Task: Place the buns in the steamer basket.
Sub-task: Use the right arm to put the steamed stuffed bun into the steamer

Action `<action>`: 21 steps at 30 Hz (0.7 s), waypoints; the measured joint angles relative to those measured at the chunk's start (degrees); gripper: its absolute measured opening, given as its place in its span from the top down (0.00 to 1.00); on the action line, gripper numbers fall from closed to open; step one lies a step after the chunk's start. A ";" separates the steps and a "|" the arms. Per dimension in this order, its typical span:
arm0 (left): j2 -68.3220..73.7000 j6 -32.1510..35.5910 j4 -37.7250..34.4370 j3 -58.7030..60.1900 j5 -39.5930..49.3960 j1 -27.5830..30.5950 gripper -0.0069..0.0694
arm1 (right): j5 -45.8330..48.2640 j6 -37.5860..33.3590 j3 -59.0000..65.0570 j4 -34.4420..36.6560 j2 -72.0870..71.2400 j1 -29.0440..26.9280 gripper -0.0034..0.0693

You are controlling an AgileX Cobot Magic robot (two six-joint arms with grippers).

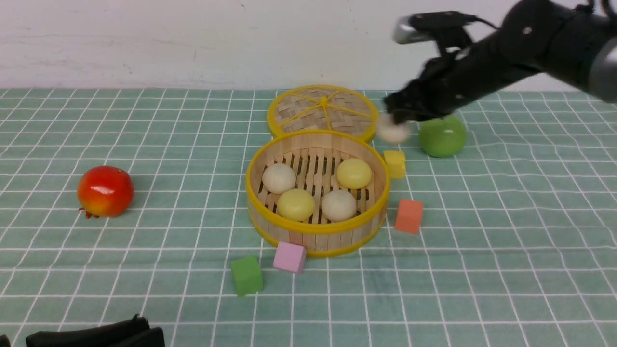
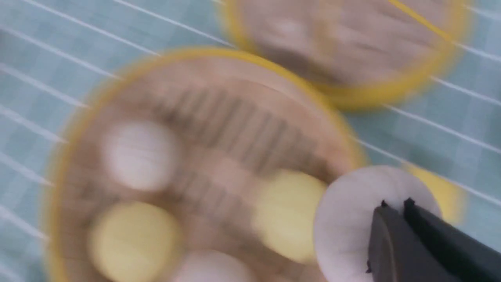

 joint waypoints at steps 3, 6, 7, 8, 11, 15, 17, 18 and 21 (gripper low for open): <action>0.00 0.00 0.00 0.00 0.00 0.00 0.69 | -4.68 -3.24 0.00 3.98 2.33 3.56 0.95; 0.00 0.00 0.00 0.00 0.00 0.00 0.68 | -9.51 -4.62 0.00 4.89 5.48 6.13 0.95; 0.00 0.00 0.00 0.00 0.00 0.00 0.68 | -10.95 -4.72 0.00 4.89 6.66 6.74 0.94; 0.00 0.00 0.00 0.00 0.00 0.00 0.68 | -12.40 -4.77 0.00 4.89 7.80 7.15 0.94; 0.00 0.00 0.00 0.00 0.00 0.00 0.68 | -15.34 -5.00 0.00 4.89 10.31 7.62 0.90; 0.00 0.00 0.00 0.00 0.00 0.00 0.68 | -18.29 -5.12 0.00 4.89 12.71 7.69 0.79; 0.00 0.00 0.00 0.00 0.00 0.00 0.68 | -18.85 -5.19 0.00 4.89 13.34 7.69 0.67; 0.00 0.00 0.00 0.00 0.00 0.00 0.68 | -18.92 -5.25 0.05 4.89 13.32 7.69 0.61; 0.00 0.00 0.00 0.00 0.00 0.00 0.68 | -18.49 -5.37 0.05 4.89 12.63 7.76 0.44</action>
